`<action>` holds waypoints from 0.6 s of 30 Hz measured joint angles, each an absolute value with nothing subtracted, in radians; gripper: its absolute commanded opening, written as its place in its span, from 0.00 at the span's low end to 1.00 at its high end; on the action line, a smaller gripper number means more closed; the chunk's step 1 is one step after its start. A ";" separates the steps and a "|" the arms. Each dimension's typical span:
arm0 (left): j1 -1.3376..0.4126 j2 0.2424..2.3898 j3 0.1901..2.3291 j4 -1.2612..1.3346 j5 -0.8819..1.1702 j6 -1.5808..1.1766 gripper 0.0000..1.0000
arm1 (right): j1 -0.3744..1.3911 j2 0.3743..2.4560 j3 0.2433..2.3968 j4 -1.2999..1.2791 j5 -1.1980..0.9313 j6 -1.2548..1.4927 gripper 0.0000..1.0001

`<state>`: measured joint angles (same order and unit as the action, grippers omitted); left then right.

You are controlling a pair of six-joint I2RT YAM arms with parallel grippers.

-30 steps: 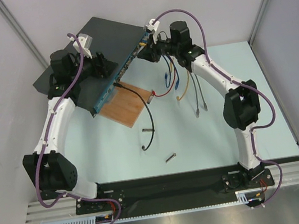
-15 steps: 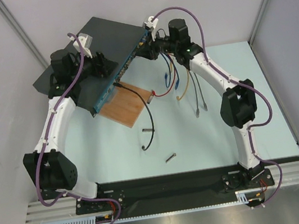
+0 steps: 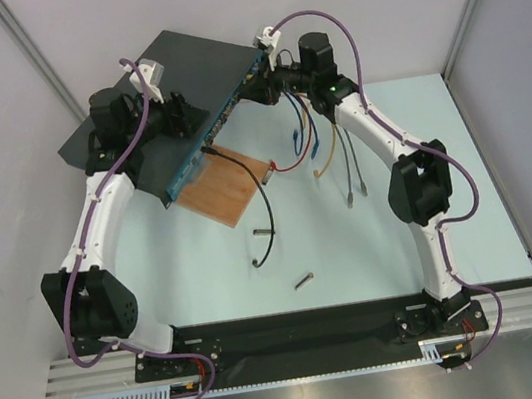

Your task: Insert the plug into the switch port

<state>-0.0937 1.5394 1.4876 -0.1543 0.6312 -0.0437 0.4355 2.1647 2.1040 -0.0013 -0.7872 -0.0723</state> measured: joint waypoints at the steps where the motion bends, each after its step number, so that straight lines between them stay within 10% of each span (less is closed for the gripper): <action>1: -0.093 1.539 1.488 -0.154 0.631 -0.043 0.75 | 0.435 2.168 2.108 0.004 -0.792 -0.063 0.16; 18: -0.101 1.539 1.497 -0.178 0.606 0.013 0.75 | 0.432 2.233 2.173 0.057 -0.801 -0.012 0.10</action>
<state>-0.1009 1.5394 1.4967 -0.1780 0.6064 0.0132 0.4316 2.2330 2.1735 0.0570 -0.8009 -0.0124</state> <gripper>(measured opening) 0.746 0.088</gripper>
